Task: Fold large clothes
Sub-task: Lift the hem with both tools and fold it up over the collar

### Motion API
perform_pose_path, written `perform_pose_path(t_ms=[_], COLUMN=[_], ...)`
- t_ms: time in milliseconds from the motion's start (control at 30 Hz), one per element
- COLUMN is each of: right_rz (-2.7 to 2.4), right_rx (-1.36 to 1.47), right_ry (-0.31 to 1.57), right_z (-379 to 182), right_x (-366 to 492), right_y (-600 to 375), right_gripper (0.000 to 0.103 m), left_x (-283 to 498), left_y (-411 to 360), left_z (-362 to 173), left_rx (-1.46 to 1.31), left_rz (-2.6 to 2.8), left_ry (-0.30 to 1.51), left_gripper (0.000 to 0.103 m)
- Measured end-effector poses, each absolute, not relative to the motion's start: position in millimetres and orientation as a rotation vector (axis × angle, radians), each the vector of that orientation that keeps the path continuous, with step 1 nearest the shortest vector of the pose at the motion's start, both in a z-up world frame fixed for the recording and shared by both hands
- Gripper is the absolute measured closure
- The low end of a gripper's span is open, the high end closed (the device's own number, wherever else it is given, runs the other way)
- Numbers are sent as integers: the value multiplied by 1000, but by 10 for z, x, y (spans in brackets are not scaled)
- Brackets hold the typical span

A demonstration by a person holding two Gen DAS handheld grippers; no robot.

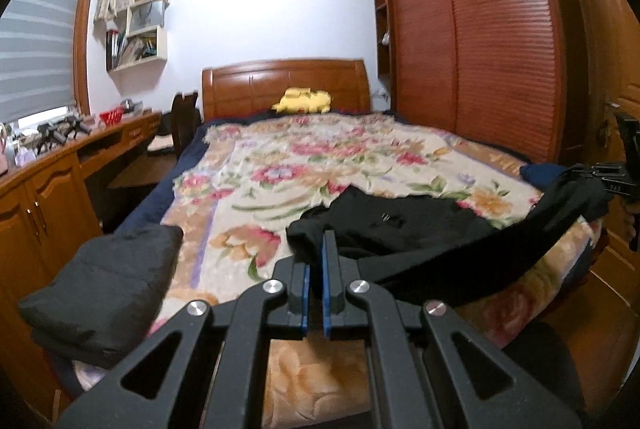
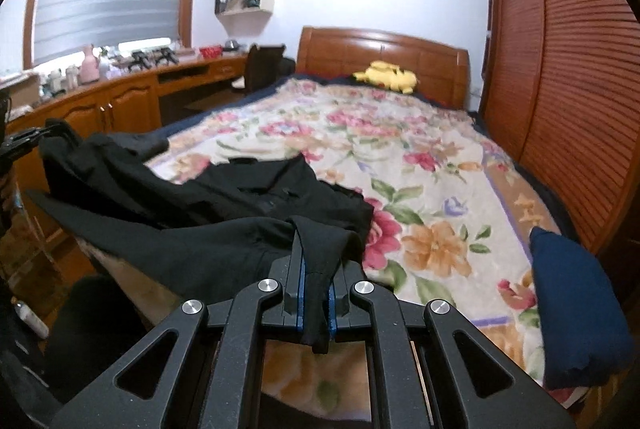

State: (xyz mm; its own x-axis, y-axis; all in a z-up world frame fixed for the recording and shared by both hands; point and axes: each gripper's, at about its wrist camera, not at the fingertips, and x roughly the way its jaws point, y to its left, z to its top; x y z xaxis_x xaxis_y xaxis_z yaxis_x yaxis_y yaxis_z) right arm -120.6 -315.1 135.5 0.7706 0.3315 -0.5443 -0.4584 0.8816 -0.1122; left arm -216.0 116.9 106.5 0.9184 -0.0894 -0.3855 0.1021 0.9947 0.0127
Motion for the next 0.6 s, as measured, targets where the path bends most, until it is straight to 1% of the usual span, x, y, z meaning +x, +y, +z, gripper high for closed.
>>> perform_pose_path(t_ms=[300, 600], right_rz=[415, 374], right_rx=[-275, -373], right_ry=[614, 726], right_z=[782, 159], right_x=[-373, 711], right_y=[-2978, -2702], right_gripper=[98, 98], left_x=[-1243, -17], left_y=[1217, 1321], left_z=[450, -41], left_rx=[28, 13], left_rz=[-60, -36], left_ry=[501, 612], left_gripper=[102, 102])
